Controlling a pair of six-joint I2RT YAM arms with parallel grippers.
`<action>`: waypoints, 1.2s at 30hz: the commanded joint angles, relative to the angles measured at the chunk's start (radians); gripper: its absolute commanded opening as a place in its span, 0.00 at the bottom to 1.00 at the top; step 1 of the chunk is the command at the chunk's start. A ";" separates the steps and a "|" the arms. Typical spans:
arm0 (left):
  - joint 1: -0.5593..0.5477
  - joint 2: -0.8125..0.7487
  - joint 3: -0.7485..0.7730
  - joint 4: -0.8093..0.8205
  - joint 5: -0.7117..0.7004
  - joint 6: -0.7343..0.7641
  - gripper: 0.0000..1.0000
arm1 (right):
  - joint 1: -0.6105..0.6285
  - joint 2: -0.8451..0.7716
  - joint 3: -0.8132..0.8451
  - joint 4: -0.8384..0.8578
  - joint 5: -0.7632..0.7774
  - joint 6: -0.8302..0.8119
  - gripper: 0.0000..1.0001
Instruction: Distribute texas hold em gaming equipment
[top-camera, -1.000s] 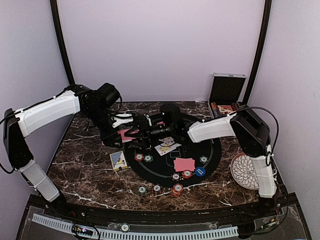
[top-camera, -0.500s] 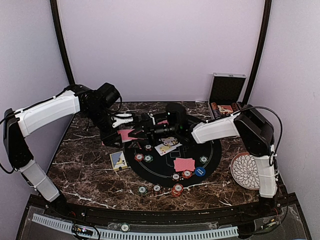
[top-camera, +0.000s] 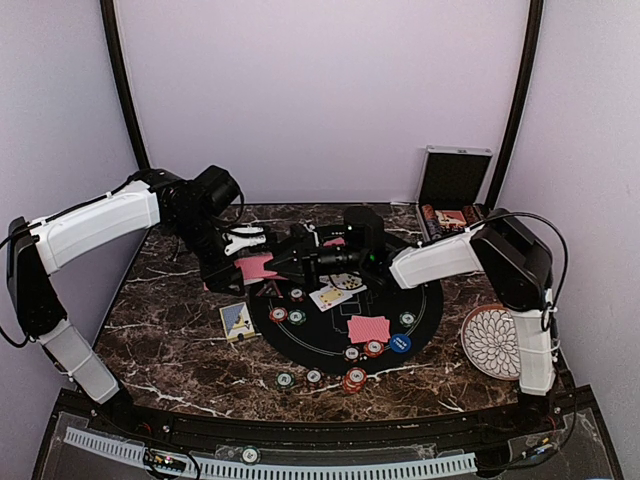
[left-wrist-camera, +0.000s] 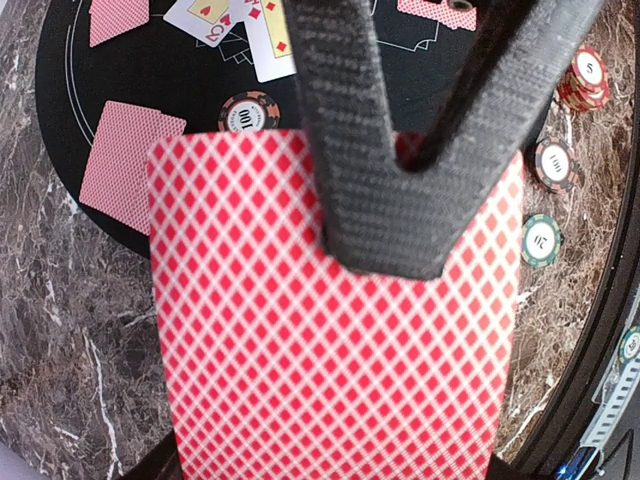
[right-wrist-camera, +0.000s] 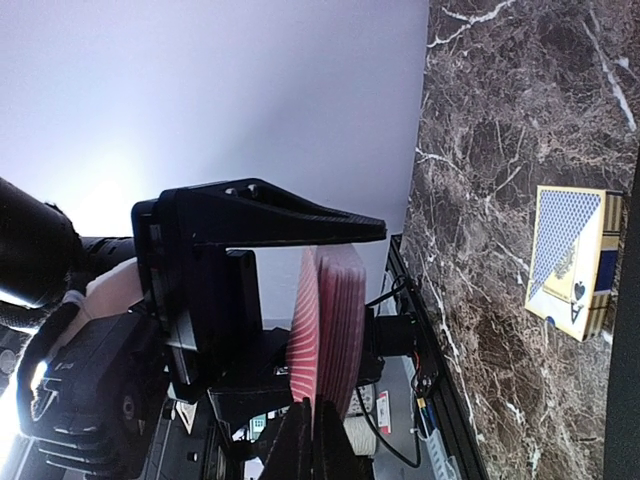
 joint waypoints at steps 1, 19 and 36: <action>0.004 -0.033 -0.007 -0.001 0.004 0.010 0.00 | -0.011 -0.051 -0.023 0.156 -0.018 0.085 0.00; 0.004 -0.039 -0.027 -0.001 -0.016 0.020 0.00 | -0.210 -0.242 -0.315 0.019 -0.064 -0.078 0.00; 0.004 -0.038 -0.018 -0.014 -0.016 0.019 0.00 | -0.439 -0.269 -0.308 -0.750 0.111 -0.715 0.00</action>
